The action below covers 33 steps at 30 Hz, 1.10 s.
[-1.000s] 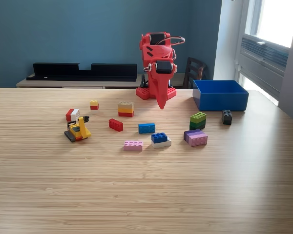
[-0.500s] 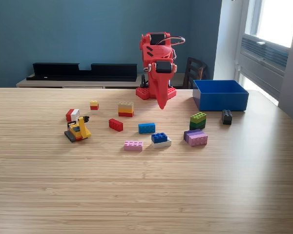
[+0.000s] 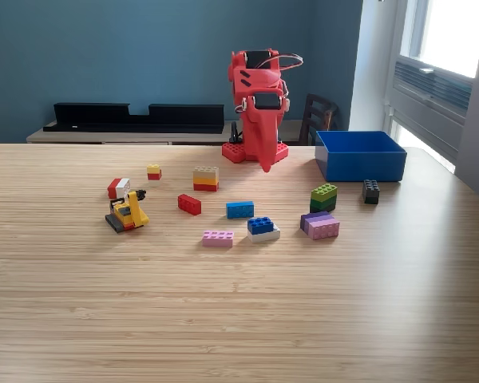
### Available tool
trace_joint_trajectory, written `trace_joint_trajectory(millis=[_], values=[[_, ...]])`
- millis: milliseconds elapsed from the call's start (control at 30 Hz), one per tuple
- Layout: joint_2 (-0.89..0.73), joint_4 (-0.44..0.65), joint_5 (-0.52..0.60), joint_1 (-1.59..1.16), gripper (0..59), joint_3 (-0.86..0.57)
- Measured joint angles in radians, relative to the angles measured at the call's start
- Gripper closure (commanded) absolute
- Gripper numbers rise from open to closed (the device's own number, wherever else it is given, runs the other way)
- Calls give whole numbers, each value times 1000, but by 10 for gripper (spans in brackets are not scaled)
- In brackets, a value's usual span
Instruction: Grasp a lego block and put it in the bin.
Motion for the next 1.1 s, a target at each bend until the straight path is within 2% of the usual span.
trace_joint_trajectory(millis=[100,200,500,733,1100], values=[[-28,-12,0,-6,401,-35],[-126,-14,0,-5,383,-103],[-681,-15,38,-37,284,-446],[-1057,26,21,-64,244,-709],[-1453,31,-48,-86,221,-881]])
